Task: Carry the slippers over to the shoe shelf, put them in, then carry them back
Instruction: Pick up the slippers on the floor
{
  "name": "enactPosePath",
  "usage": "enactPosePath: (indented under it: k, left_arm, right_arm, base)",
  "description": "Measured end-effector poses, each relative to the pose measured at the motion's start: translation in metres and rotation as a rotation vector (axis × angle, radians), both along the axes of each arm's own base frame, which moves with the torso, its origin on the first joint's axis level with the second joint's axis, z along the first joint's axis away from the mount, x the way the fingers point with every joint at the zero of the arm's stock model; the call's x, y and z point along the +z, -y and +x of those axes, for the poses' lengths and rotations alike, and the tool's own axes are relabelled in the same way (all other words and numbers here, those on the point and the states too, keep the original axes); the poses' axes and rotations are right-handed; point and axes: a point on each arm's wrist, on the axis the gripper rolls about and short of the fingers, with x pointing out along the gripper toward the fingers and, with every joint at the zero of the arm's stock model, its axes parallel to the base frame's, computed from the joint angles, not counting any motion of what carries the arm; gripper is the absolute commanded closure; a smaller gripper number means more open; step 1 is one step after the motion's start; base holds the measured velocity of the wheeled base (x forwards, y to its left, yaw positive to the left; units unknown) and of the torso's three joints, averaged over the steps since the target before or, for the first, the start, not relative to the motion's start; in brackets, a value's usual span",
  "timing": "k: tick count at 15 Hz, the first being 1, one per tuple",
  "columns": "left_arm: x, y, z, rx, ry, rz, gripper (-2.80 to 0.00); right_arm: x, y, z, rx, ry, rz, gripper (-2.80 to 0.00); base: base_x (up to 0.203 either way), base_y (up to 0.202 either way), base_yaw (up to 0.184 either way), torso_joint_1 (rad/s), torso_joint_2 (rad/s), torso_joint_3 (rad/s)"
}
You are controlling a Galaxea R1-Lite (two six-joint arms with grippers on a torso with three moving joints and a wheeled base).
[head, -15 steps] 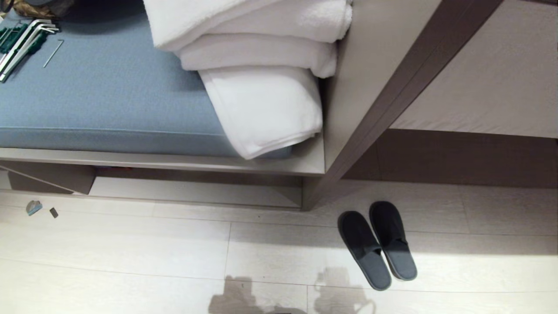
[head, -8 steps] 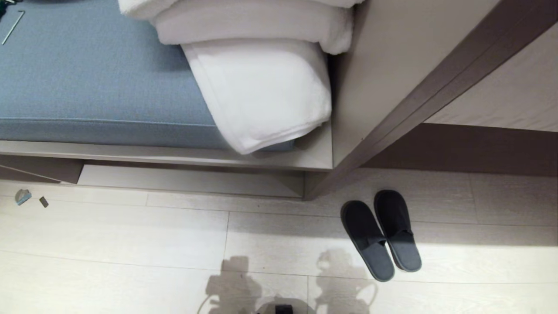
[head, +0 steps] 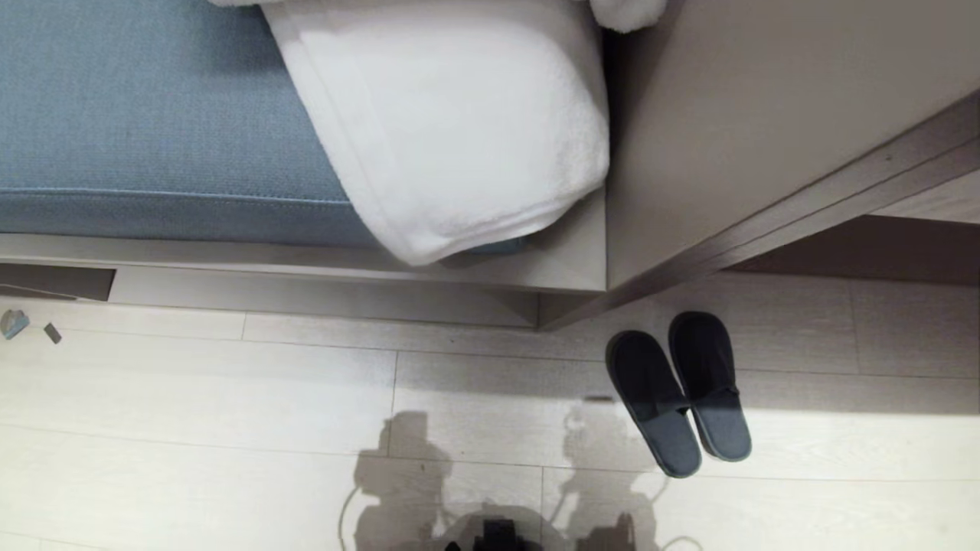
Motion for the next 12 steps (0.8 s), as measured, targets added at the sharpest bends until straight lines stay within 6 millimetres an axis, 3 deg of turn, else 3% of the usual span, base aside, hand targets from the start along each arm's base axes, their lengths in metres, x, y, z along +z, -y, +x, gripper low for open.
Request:
enactPosePath:
  k: [12]
  left_arm:
    - [0.0, 0.0, 0.0, 0.0, 0.0, 0.001, 0.0]
  right_arm:
    - [-0.0001, 0.0, 0.0, 0.001, -0.002, -0.002, 0.0]
  base:
    - [0.0, 0.0, 0.0, 0.001, 0.0, -0.17]
